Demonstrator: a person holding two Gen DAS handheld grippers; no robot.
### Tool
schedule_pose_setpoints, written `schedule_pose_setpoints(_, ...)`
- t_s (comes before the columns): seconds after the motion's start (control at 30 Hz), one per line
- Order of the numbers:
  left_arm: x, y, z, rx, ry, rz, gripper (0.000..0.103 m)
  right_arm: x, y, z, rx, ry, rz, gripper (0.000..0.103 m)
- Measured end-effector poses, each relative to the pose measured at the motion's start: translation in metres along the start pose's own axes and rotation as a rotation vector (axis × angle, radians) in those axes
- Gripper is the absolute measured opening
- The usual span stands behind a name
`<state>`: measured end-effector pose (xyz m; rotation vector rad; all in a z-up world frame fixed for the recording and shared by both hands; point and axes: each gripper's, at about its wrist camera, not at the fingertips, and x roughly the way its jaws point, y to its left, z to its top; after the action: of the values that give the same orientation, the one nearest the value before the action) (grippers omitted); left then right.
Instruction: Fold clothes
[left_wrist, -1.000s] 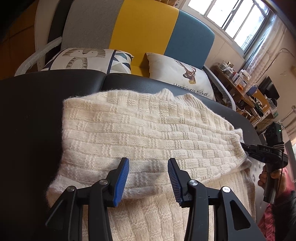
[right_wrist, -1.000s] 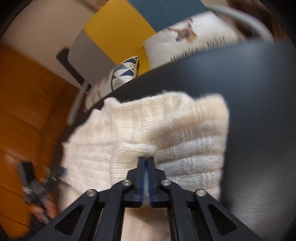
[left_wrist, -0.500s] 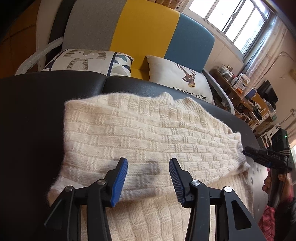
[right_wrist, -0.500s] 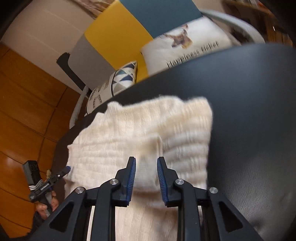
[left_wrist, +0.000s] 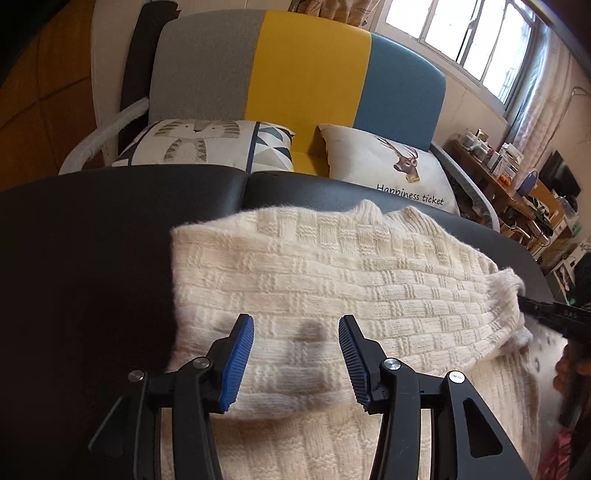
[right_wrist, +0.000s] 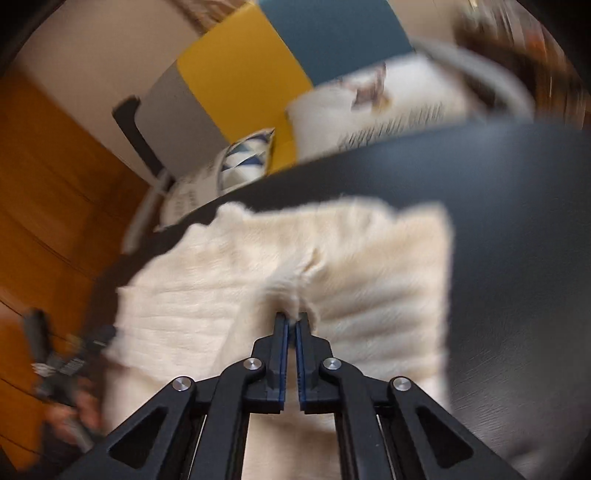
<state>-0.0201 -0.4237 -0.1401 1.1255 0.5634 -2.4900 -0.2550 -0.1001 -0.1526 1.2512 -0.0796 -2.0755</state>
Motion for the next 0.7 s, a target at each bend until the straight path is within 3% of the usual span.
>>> schedule_pose_setpoints(0.03, -0.001, 0.002, 0.001, -0.007, -0.006, -0.007, 0.049, -0.008, 0.002, 0.004, -0.027, -0.021, -0.042, 0.002)
schedule_pose_setpoints(0.23, 0.012, -0.001, -0.001, 0.008, 0.021, -0.023, 0.049, 0.003, -0.008, -0.006, -0.089, 0.058, -0.189, 0.002)
schedule_pose_setpoints(0.33, 0.030, -0.012, -0.008, 0.088, 0.086, 0.035, 0.050, 0.007, -0.019, -0.014, -0.048, 0.066, -0.175, 0.002)
schedule_pose_setpoints(0.67, 0.031, -0.016, -0.008, 0.077, 0.084, 0.026, 0.049, 0.038, 0.021, -0.004, -0.146, 0.137, -0.109, 0.007)
schedule_pose_setpoints(0.7, 0.032, -0.016, -0.009, 0.076, 0.084, 0.026, 0.049, 0.047, 0.018, -0.006, -0.153, 0.163, -0.191, 0.004)
